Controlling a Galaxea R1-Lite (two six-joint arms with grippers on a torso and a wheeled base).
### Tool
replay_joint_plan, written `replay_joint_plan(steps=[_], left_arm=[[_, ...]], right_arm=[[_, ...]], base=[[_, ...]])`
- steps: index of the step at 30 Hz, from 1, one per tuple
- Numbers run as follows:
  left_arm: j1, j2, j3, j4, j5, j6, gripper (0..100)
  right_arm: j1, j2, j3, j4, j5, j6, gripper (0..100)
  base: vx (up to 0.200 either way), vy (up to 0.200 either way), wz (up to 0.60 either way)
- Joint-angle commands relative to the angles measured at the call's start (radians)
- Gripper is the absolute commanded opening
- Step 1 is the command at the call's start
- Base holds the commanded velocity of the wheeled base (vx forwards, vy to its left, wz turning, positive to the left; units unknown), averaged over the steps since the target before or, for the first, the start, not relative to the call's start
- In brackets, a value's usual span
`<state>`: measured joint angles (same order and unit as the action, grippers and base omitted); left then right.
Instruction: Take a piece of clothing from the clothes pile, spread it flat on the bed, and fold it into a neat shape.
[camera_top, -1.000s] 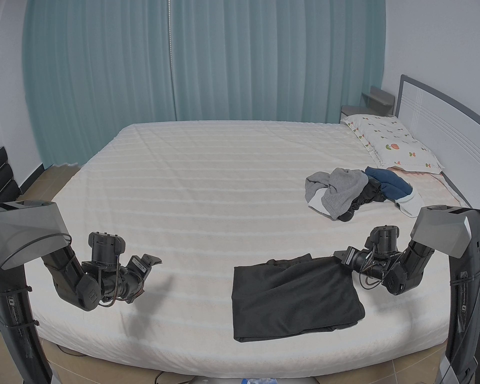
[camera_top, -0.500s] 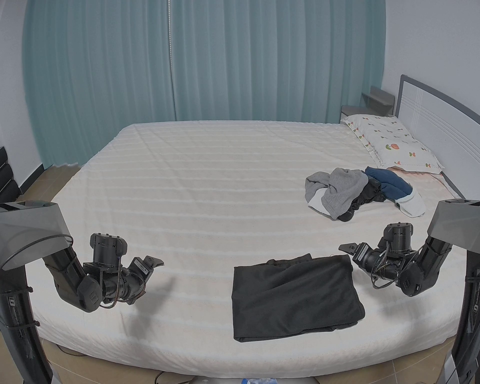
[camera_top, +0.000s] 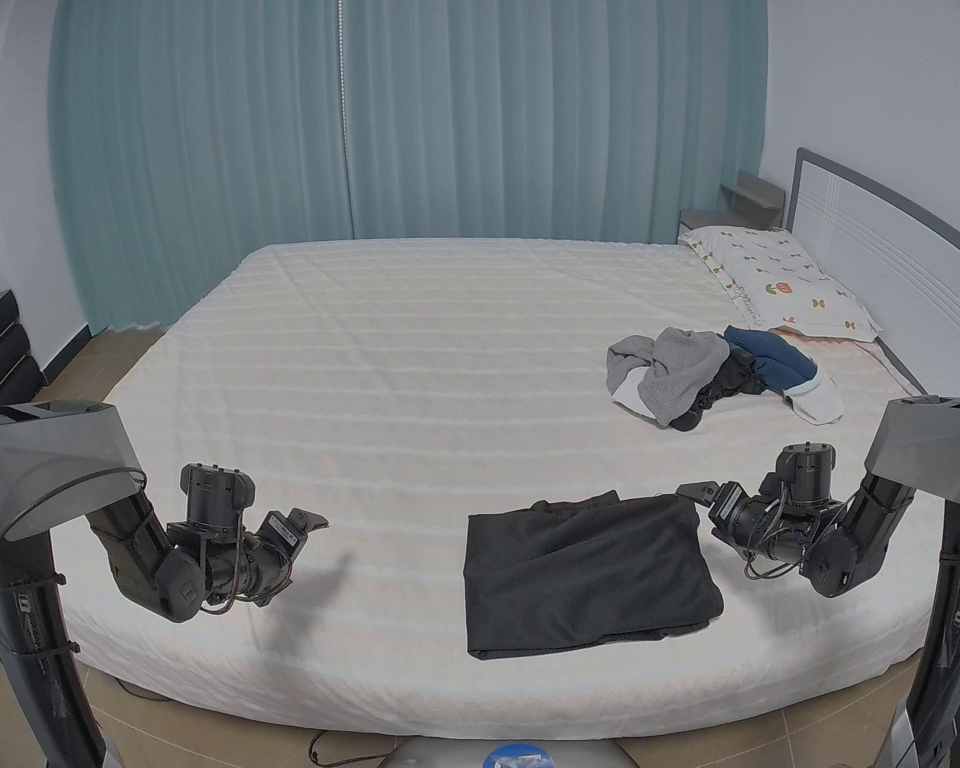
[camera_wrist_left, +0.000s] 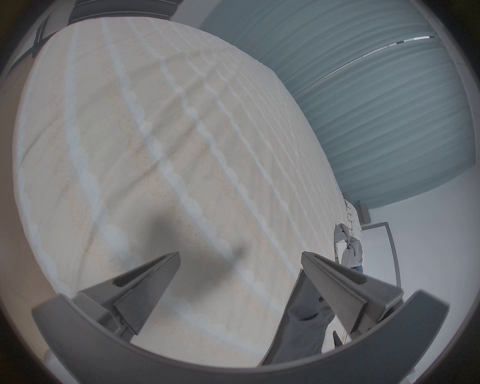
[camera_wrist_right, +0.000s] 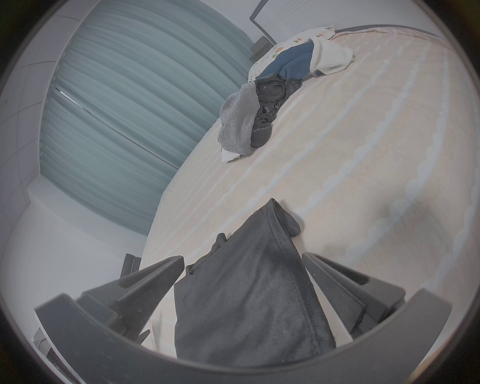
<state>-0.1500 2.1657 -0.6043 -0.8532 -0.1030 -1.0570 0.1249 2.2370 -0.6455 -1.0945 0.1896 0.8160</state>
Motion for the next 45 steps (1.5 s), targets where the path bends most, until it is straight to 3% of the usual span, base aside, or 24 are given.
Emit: replay_joint_plan(steps=[1, 21, 25, 30, 38, 45], left_arm=[[-0.003, -0.011, -0.005, 0.003, -0.001, -0.003, 100], [-0.069, -0.012, -0.005, 0.01, 0.002, -0.008, 100], [-0.086, -0.011, -0.017, 0.002, 0.034, -0.003, 100], [-0.091, 0.002, -0.097, 0.013, 0.054, 0.008, 100], [-0.138, 0.129, -0.301, 0.123, 0.06, 0.135, 100], [-0.168, 0.258, -0.485, 0.174, 0.152, 0.187, 100]], right_arm=[[0.001, -0.005, 0.001, -0.001, 0.001, 0.0, 100], [0.022, 0.006, 0.02, 0.001, -0.009, -0.011, 100], [0.038, 0.012, 0.02, 0.001, -0.01, -0.012, 100], [0.062, 0.033, 0.02, 0.001, -0.012, -0.012, 100], [0.111, 0.07, 0.015, -0.001, -0.039, -0.032, 100], [0.105, 0.076, 0.006, -0.001, -0.038, -0.032, 100]], base=[[0.0, -0.2, 0.0], [0.0, -0.2, 0.0], [0.0, -0.15, 0.0], [0.0, 0.0, 0.0], [0.0, 0.0, 0.0], [0.0, 0.0, 0.0]])
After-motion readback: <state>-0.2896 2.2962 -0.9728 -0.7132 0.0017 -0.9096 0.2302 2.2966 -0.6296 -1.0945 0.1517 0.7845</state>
